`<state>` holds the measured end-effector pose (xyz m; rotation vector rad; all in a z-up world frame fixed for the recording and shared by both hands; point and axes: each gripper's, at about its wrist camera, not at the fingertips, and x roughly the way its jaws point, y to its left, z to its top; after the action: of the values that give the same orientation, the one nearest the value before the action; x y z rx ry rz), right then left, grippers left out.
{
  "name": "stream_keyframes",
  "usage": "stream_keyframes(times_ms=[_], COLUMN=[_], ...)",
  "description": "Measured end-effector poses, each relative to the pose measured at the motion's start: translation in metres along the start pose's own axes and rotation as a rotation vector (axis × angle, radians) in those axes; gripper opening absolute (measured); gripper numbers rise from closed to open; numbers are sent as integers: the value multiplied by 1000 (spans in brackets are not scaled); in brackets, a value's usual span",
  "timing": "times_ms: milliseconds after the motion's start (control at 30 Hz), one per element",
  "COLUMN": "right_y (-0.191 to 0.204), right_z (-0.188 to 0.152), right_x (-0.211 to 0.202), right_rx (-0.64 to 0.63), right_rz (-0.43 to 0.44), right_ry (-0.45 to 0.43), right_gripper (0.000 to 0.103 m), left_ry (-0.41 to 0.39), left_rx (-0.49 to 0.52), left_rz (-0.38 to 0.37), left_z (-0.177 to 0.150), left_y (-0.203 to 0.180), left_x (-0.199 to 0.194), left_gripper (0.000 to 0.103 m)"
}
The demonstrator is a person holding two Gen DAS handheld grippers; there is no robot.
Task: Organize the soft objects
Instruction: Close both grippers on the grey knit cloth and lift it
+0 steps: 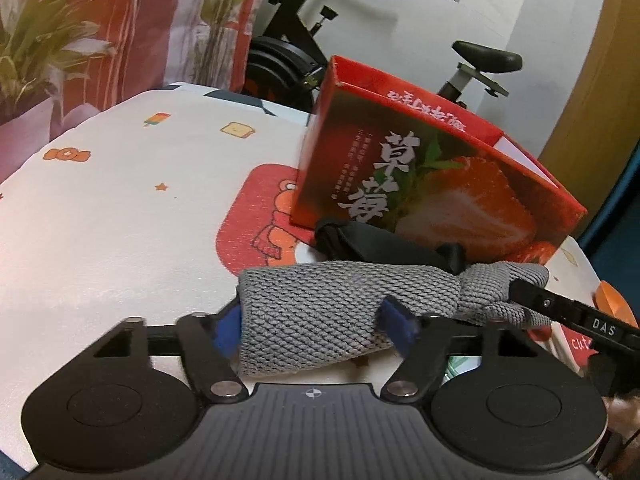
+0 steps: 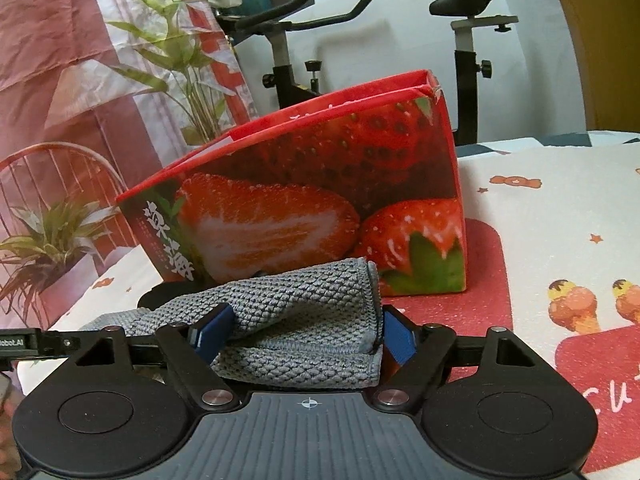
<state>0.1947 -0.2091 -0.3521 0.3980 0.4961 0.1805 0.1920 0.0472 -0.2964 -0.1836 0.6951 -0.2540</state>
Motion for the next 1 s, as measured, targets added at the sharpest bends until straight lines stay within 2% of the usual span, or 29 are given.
stream_keyframes(times_ms=[167, 267, 467, 533, 600, 700, 800, 833, 933, 1000], right_y=[-9, -11, -11, -9, -6, 1, 11, 13, 20, 23], right_z=[1, 1, 0, 0, 0, 0, -3, -3, -4, -4], right_x=[2, 5, 2, 0, -3, -6, -10, -11, -19, -24], right_rx=[51, 63, 61, 43, 20, -20, -77, -88, -119, -127], right_rz=[31, 49, 59, 54, 49, 38, 1, -3, -18, -24], right_ry=[14, 32, 19, 4, -7, -19, -48, -54, -86, -99], right_gripper=[76, 77, 72, 67, 50, 39, 18, 18, 17, 17], left_ry=[1, 39, 38, 34, 30, 24, 25, 26, 23, 9], left_rx=[20, 19, 50, 60, 66, 69, 65, 56, 31, 60], left_rz=[29, 37, 45, 47, 49, 55, 50, 46, 29, 39], left_z=[-2, -3, -5, -6, -6, -8, -8, -9, -8, -7], left_y=[1, 4, 2, 1, 1, -1, 0, 1, 5, 0], left_x=[1, 8, 12, 13, 14, 14, 12, 12, 7, 1], left_gripper=[41, 38, 38, 38, 39, 39, 38, 36, 16, 10])
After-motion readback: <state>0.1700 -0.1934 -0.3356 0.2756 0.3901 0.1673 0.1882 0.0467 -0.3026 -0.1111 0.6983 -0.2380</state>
